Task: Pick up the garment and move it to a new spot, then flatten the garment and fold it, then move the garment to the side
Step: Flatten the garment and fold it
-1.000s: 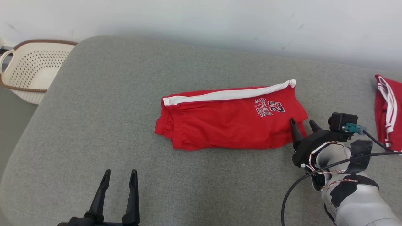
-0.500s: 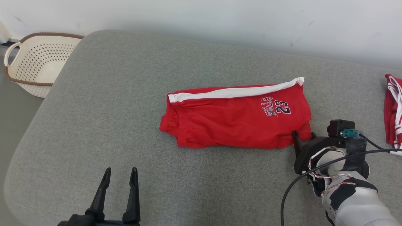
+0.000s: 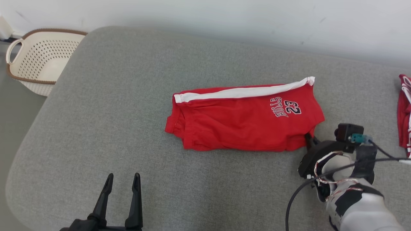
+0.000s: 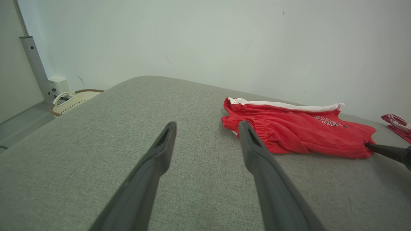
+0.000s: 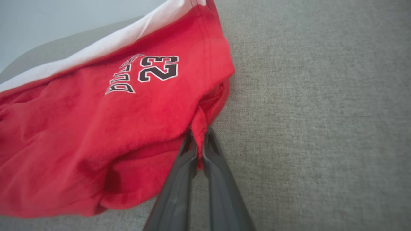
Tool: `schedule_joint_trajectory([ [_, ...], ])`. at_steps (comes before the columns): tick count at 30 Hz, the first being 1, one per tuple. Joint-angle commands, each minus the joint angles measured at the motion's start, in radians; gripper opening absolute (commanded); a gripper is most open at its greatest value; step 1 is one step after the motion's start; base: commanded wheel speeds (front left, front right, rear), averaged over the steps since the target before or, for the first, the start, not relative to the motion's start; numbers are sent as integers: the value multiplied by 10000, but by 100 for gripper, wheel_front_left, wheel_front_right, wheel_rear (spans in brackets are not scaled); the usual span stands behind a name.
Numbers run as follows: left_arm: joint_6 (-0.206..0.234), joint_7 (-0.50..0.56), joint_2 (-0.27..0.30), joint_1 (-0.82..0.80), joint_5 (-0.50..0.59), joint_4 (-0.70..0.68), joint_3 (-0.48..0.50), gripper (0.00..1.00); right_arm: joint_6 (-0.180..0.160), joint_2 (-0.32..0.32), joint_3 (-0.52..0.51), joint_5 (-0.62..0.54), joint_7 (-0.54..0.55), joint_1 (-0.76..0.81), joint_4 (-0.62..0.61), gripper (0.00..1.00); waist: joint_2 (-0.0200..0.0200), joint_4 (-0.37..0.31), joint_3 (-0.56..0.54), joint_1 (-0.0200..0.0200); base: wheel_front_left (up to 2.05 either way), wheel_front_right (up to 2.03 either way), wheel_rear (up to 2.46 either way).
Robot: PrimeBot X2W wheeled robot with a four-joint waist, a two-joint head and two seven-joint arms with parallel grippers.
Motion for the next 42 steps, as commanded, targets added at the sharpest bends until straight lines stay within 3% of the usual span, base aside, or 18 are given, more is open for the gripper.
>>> schedule_joint_trajectory([
  [1, -3, -34, -6, 67, 14, 69, 34, 100, 0, 83, 44, 125, -75, 311, -134, 0, 0, -90, -223, 0, 0, 0, 0],
  [20, -202, -35, -5, 995, 120, 353, 185, 100, 0, -526, 1111, 1185, -286, 3553, -3504, 0, 0, -965, -1748, 0, 0, 0, 0],
  [33, -222, -35, -4, 1290, 140, 223, 152, 100, 0, -934, 353, 1011, 372, 5744, -5742, 0, 0, -1348, -1983, 0, 0, 0, 0],
  [34, -233, -35, -4, 1276, 142, 241, 140, 100, 0, -950, 225, 901, 377, 5799, -5872, 46, 0, -1355, -1982, 0, 0, 0, 0],
  [35, -235, -35, -4, 1259, 145, 261, 130, 100, 0, -961, 117, 811, 415, 5865, -5932, 100, 0, -1356, -1984, 0, 0, 0, 0],
  [42, -296, -35, -5, 1321, 153, 334, 245, 100, 0, -923, -848, -434, 185, 6178, -6581, 100, 0, -1431, -2038, 0, 0, 0, 0],
])
